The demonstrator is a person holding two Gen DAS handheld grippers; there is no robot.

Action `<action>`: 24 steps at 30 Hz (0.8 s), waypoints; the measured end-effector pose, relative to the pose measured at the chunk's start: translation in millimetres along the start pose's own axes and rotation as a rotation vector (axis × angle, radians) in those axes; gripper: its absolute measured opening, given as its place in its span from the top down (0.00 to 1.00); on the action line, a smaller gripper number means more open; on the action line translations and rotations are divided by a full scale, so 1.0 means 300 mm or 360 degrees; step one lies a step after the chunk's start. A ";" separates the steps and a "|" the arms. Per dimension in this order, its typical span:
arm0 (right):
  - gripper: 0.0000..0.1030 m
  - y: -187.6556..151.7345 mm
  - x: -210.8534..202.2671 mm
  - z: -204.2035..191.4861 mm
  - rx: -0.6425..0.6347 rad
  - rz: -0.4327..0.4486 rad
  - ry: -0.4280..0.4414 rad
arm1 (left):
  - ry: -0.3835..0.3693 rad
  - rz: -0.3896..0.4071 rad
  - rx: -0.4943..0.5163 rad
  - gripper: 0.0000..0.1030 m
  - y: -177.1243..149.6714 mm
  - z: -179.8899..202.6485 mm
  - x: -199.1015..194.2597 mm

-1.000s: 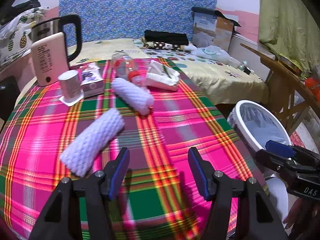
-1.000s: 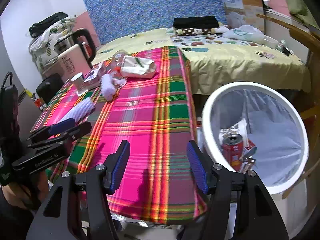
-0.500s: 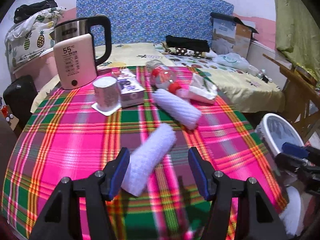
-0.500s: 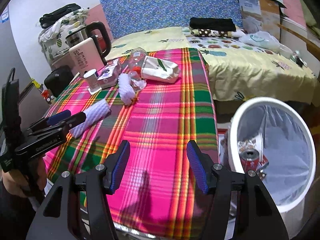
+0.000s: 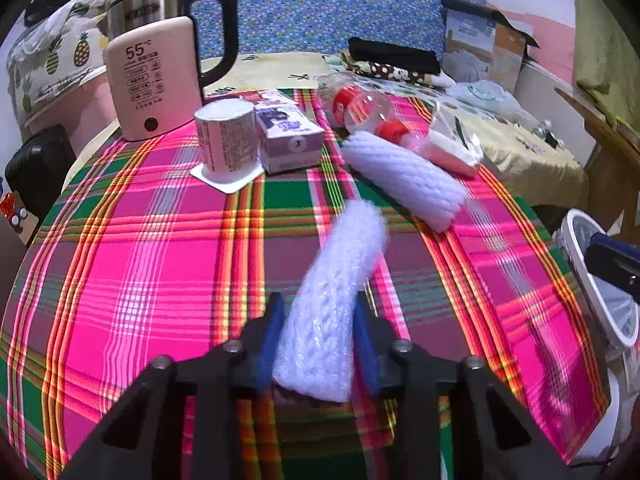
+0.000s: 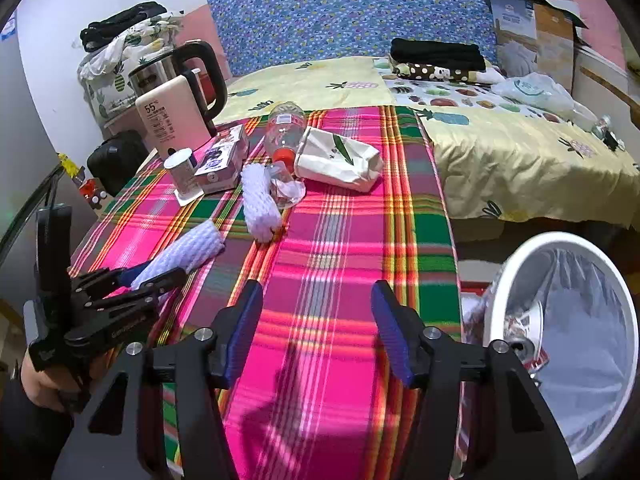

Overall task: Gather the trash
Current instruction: 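Reach the left tool to the white foam net sleeve and close on it, then lift the foam sleeve with the left tool while the right tool grasps the clear plastic cup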

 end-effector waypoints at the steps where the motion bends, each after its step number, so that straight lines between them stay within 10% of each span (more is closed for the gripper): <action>1: 0.46 0.007 0.003 -0.002 -0.0003 0.0002 0.0000 | -0.0001 0.0009 -0.0018 0.72 0.006 -0.007 -0.003; 24: 0.59 0.271 0.229 -0.079 -0.0127 -0.0079 -0.0044 | -0.0133 0.0033 -0.0198 0.73 0.092 -0.132 0.024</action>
Point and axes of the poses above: each gripper's, at about its wrist camera, not at the fingertips, and x roughly the way its jaws point, z to its right, y to its top, the point moved 6 cm from there along x, roughly the way its jaws point, and after that the axes turned 15 degrees about -z, right-handed, at the moved point
